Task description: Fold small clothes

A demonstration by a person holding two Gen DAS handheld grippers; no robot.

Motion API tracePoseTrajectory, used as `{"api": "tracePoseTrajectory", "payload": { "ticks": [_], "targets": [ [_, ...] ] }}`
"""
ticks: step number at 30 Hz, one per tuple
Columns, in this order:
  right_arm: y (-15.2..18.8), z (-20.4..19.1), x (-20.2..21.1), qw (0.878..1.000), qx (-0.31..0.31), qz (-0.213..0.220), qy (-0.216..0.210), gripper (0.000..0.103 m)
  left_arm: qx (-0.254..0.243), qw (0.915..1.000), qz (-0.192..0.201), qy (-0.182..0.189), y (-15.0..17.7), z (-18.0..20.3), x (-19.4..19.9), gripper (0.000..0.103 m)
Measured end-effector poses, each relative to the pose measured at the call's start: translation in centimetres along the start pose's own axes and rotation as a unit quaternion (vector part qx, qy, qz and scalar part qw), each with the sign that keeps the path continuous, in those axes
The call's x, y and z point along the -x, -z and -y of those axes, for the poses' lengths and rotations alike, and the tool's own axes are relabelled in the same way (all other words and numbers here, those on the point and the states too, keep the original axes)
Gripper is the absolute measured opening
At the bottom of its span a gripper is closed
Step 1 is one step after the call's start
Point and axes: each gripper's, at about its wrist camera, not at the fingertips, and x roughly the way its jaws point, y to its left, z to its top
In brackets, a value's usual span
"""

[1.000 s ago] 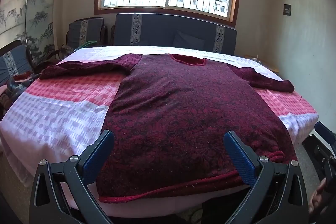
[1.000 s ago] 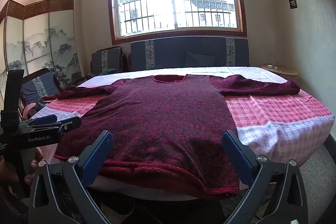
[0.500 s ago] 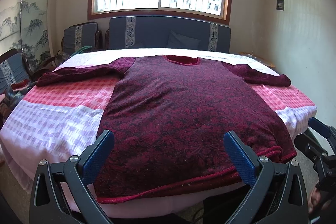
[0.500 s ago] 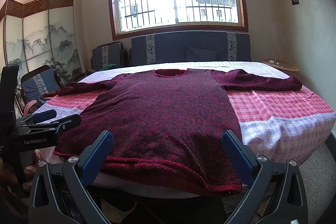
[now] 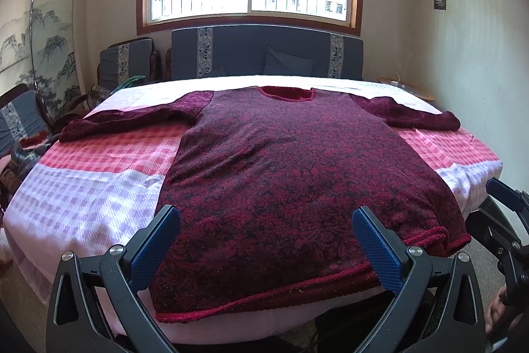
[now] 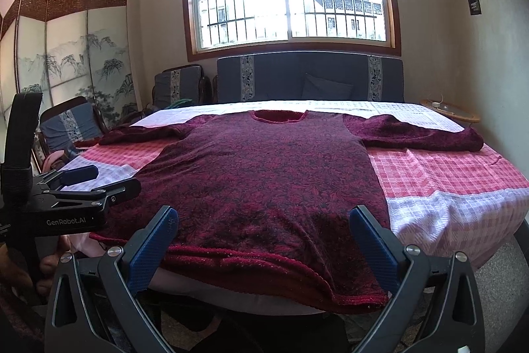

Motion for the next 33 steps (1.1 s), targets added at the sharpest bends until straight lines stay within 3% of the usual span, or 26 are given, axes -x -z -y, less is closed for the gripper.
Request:
{"api": "tracePoseTrajectory", "payload": {
  "ticks": [7,17,29,33],
  "targets": [
    [-0.2,0.5,-1.6,1.000,-0.008,-0.027,-0.004,0.103,0.003,1.0000,0.008,-0.006,-0.2,-0.3,0.1,0.103],
    [-0.5,-1.1,-0.9,0.999,0.037,-0.011,0.005,0.103,0.005,0.9999,0.001,-0.009,0.0,-0.6,-0.1,0.103],
    [-0.8,-0.4,-0.7,1.000,0.019,-0.008,-0.006,0.103,0.006,0.9999,-0.002,-0.011,0.2,-0.8,-0.2,0.103],
    [-1.4,-0.1,-1.1,0.999,0.015,-0.008,-0.032,0.103,-0.012,0.9998,0.003,-0.014,-0.3,-0.6,-0.4,0.103]
  ]
}}
